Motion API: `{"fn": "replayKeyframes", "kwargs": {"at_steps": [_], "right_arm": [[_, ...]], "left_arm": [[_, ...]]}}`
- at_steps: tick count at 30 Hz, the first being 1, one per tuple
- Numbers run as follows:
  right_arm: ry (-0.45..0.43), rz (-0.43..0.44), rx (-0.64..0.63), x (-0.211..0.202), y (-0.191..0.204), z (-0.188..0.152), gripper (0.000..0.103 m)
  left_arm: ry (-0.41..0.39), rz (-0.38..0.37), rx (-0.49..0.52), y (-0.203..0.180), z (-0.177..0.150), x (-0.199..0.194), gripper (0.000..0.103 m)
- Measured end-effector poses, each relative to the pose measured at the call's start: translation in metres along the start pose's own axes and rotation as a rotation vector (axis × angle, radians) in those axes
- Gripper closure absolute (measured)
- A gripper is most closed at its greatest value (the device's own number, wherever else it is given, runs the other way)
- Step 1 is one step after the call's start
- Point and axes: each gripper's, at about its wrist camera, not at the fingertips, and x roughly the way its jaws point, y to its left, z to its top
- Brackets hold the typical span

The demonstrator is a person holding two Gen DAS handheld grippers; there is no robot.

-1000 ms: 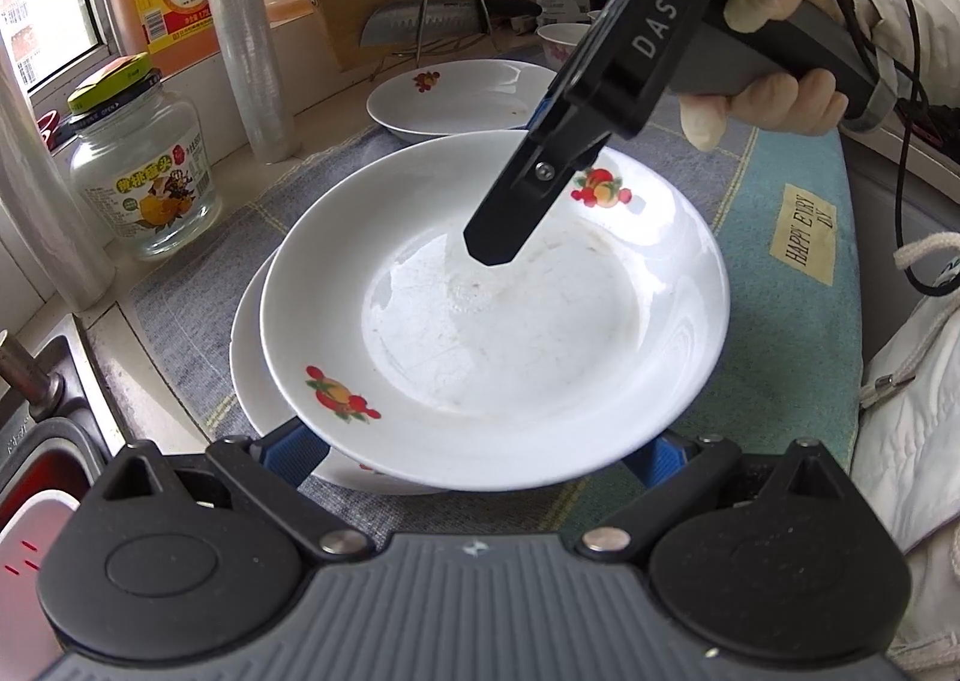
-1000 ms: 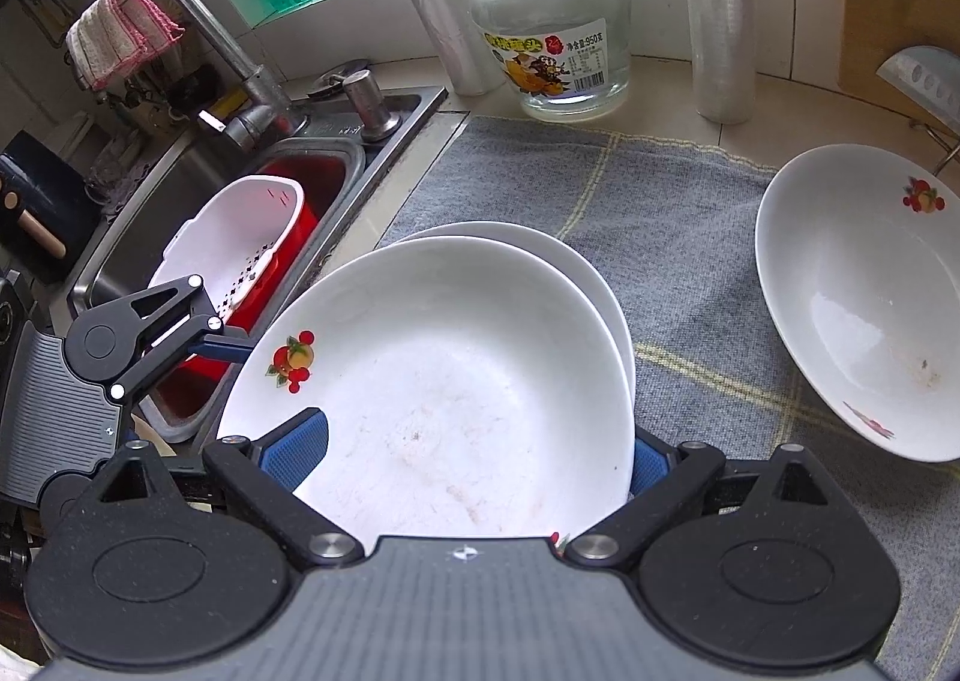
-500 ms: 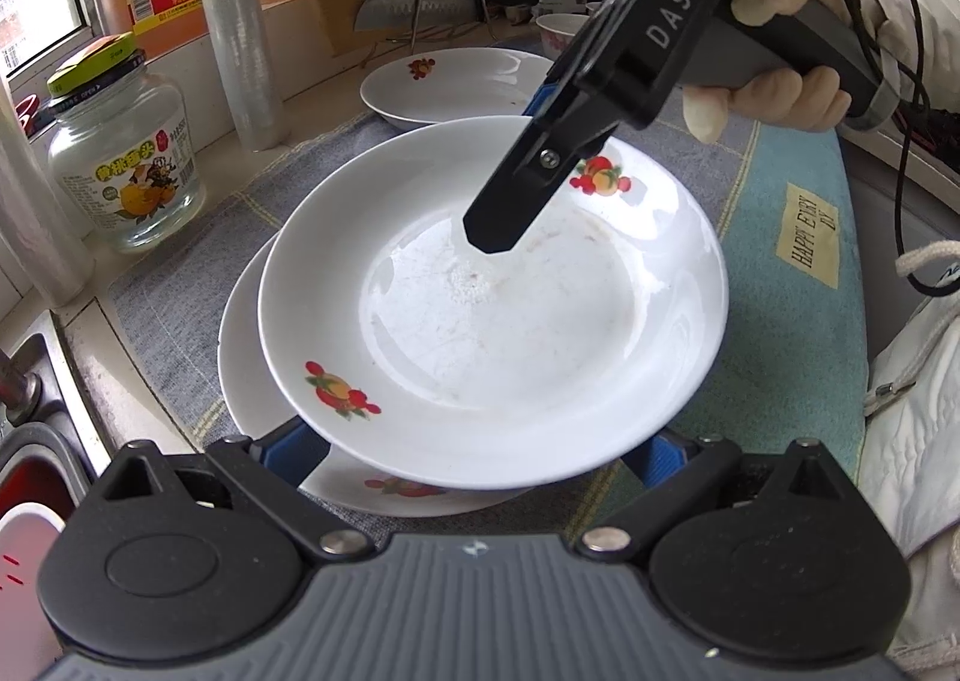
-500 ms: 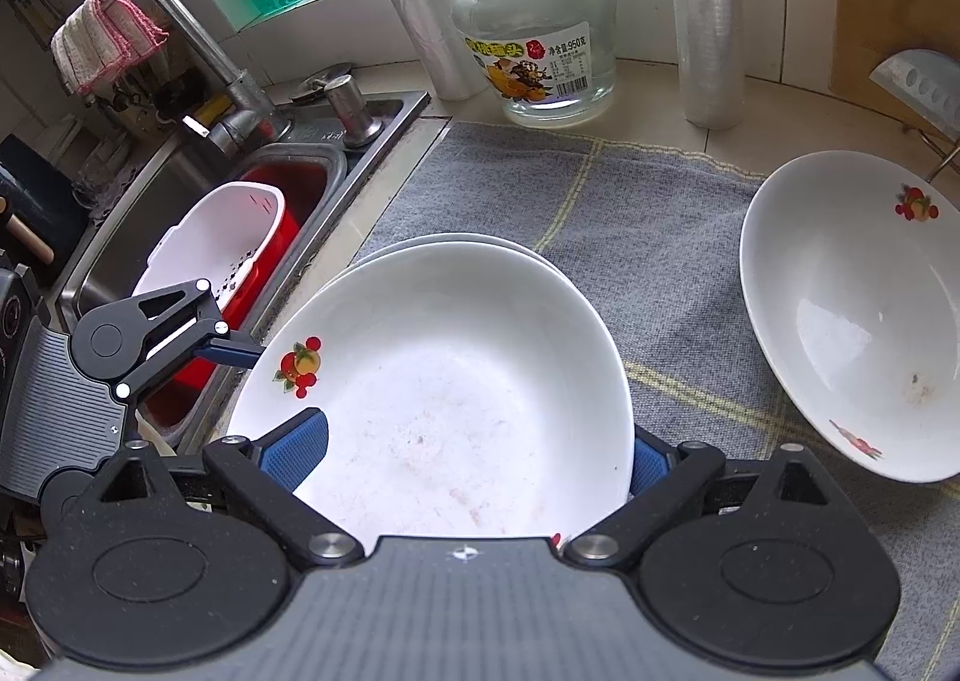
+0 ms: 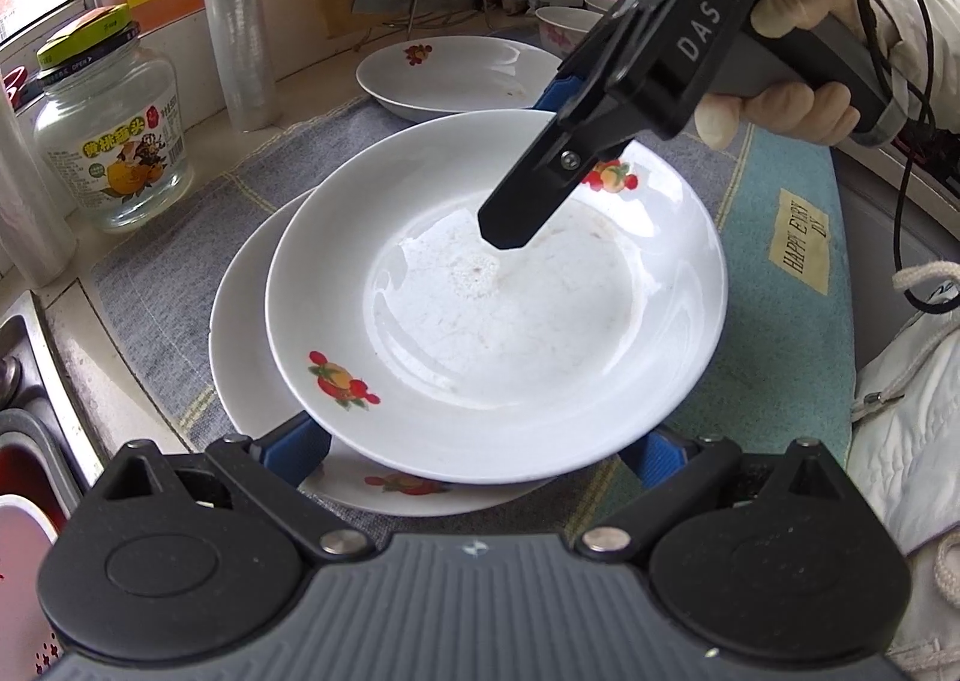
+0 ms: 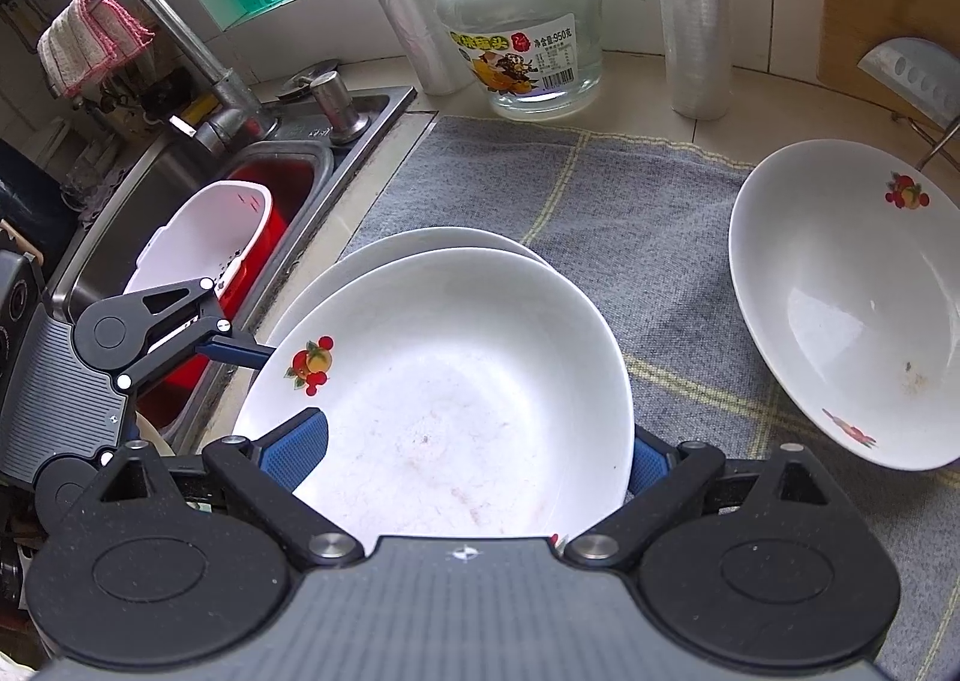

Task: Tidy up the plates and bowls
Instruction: 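Carry the fruit-decal plate with the right tool and lower it onto the stained plate held by the left tool, then lower the two stacked plates onto the towel by the sink and open both tools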

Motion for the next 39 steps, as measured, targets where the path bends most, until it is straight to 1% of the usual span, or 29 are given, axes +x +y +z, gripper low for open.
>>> {"fn": "replayKeyframes", "kwargs": {"at_steps": [10,22,28,32,39], "right_arm": [[0.003,-0.011,0.010,-0.003,0.000,-0.005,0.002],[0.017,-0.008,0.021,-0.006,0.002,-0.010,0.000],[0.020,-0.016,0.038,-0.006,0.003,-0.010,0.000],[0.025,-0.020,0.035,-0.008,0.005,-0.011,0.000],[0.029,-0.026,0.033,-0.008,0.009,-0.012,0.000]], "left_arm": [[-0.010,-0.010,-0.024,0.003,0.001,-0.003,0.003],[-0.014,-0.007,-0.010,0.002,-0.001,-0.007,0.003],[-0.009,0.001,-0.009,0.001,0.000,-0.007,0.003],[-0.008,0.013,0.010,-0.001,-0.001,-0.008,0.003],[-0.009,0.022,0.014,-0.002,-0.002,-0.009,0.003]]}}
